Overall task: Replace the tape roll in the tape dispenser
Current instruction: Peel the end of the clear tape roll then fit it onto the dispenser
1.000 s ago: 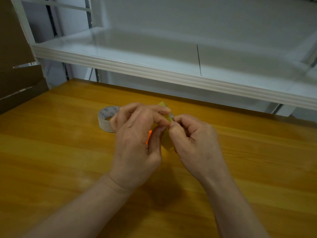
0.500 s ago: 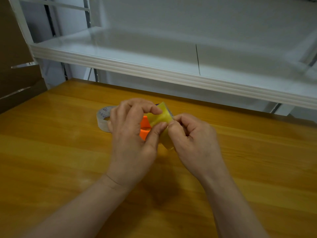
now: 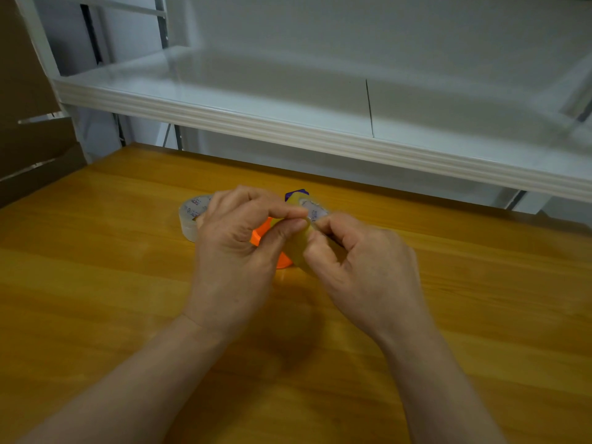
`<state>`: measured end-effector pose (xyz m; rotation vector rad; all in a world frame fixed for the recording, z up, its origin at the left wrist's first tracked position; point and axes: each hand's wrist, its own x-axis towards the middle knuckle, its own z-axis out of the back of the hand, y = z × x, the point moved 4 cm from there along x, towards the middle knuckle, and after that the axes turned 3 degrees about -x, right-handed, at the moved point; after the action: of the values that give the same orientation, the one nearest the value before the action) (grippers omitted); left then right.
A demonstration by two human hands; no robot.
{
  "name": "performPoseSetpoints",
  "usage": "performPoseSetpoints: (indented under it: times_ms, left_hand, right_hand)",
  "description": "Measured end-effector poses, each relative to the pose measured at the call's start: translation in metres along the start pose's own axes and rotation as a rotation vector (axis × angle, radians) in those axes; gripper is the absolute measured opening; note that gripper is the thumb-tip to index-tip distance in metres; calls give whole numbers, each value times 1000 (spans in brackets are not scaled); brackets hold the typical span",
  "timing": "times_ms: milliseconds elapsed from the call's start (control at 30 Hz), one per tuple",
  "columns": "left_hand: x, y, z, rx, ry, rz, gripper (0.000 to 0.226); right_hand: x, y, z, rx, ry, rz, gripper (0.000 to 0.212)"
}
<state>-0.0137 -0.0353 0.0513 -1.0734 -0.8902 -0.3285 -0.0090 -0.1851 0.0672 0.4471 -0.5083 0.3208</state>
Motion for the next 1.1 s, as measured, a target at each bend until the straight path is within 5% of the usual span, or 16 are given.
performPoseSetpoints:
  times_ms: [300, 567, 800, 1100]
  left_hand:
    - [2, -2, 1, 148, -24, -118, 1]
    - [1, -5, -4, 341, -66, -213, 27]
    - [1, -11, -6, 456, -90, -346, 20]
    - [1, -13, -7, 357, 3, -383, 15]
  right_hand:
    - [0, 1, -3, 58, -3, 31, 24]
    - [1, 0, -11, 318, 37, -23, 37]
    - [2, -1, -11, 541, 121, -50, 10]
    - [4, -7, -9, 687, 87, -64, 13]
